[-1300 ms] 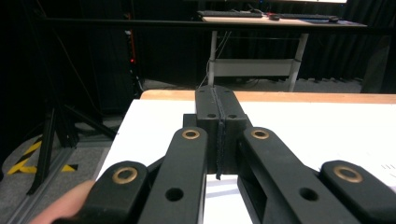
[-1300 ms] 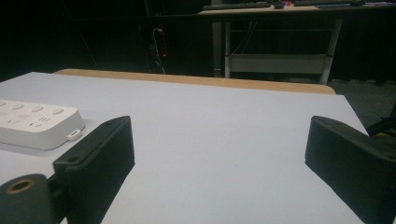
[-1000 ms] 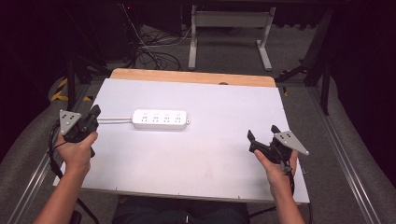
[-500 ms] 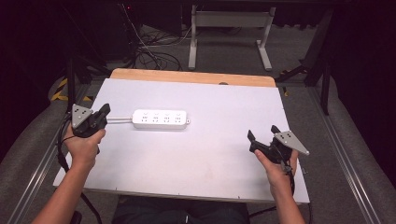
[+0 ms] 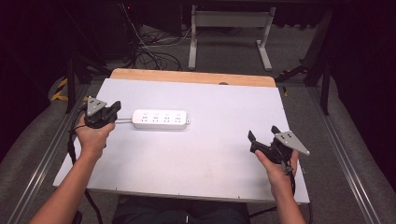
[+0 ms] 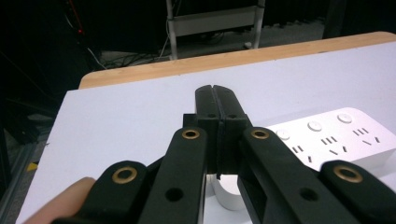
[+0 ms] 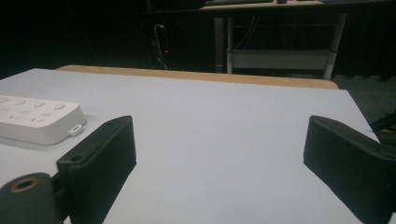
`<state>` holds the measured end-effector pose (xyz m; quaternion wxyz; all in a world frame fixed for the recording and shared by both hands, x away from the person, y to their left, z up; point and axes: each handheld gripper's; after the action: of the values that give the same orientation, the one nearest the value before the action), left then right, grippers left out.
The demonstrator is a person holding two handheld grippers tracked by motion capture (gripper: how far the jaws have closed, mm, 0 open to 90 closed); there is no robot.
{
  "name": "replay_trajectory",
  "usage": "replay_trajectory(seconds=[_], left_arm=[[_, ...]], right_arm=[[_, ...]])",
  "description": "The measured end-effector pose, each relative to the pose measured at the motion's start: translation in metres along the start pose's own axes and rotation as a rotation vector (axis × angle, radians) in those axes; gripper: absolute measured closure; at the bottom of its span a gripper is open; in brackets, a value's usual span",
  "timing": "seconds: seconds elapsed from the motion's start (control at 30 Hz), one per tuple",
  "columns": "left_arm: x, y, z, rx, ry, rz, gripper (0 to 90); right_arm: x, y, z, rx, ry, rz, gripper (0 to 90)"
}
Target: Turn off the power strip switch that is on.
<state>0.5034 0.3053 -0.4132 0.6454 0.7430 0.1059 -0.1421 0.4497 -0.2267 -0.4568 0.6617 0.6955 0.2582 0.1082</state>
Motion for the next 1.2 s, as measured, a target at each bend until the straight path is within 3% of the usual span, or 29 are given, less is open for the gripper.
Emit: replay_trajectory(seconds=[0.3,0.5,0.57,0.73,1.1,1.2], left_arm=[[0.015,0.011,0.013,0.069,-0.057,-0.055,90.0],[0.025,0.011,0.020,0.071,-0.086,-0.104,90.0],[0.029,0.009,0.022,0.091,-0.084,-0.123,90.0],[0.036,0.008,0.023,0.073,-0.092,-0.152,90.0],[0.054,0.005,0.037,0.112,-0.102,-0.223,90.0],[0.059,0.007,0.041,0.143,-0.100,-0.247,90.0]], right_arm=[[0.001,-0.001,-0.001,-0.002,0.011,-0.008,10.1],[0.001,-0.001,-0.001,0.001,0.015,-0.011,11.1],[0.002,-0.001,-0.001,-0.002,0.016,-0.012,11.3],[0.003,-0.002,-0.002,-0.006,0.014,-0.024,11.3],[0.004,-0.002,-0.002,-0.010,0.020,-0.027,11.5],[0.004,-0.002,-0.002,-0.010,0.024,-0.024,11.5]])
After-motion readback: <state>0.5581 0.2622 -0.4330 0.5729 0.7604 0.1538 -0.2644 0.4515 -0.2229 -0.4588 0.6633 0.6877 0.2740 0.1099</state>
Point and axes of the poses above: each handheld gripper's, and its own axes: x roughly forward along the jaws, y roughly out of its top, z roughly to its right, and after that the axes turned 13 degrees about y, right-handed
